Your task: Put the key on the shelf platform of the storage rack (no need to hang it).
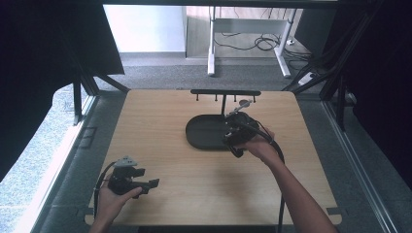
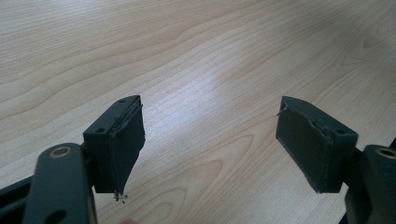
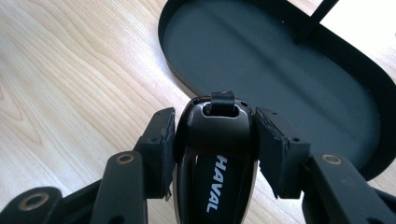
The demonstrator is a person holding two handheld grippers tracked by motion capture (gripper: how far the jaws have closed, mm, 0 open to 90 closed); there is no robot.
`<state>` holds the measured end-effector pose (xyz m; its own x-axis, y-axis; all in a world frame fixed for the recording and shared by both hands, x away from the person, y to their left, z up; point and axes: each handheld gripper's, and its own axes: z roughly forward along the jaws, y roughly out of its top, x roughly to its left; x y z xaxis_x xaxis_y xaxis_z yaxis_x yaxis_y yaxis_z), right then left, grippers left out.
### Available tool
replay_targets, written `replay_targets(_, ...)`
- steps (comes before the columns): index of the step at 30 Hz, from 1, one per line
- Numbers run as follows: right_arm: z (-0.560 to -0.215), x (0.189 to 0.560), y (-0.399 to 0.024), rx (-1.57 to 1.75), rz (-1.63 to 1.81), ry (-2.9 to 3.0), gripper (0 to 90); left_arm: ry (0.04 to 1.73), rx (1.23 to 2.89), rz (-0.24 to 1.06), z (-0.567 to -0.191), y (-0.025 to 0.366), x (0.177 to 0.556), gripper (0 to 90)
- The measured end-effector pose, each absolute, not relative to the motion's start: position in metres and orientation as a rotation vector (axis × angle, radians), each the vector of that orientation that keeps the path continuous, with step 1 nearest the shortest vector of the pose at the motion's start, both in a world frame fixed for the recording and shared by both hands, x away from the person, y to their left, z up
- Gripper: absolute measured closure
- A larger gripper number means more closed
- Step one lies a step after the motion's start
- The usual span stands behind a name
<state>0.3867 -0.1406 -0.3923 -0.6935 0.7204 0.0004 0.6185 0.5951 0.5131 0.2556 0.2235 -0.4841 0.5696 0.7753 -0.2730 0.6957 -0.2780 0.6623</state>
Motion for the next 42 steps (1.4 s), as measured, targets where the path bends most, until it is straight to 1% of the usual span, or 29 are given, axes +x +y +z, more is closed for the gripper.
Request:
replay_targets(27,-0.397,0.426,-0.14,1.216,0.721,2.556,50.7,1.179,2.027,0.129,-0.484,0.226,0.256,23.9)
replay_targets(42,-0.396,0.441,-0.133,1.232,0.713,2.534,50.6,1.178,2.027,0.131,-0.484,0.226,0.256,23.9)
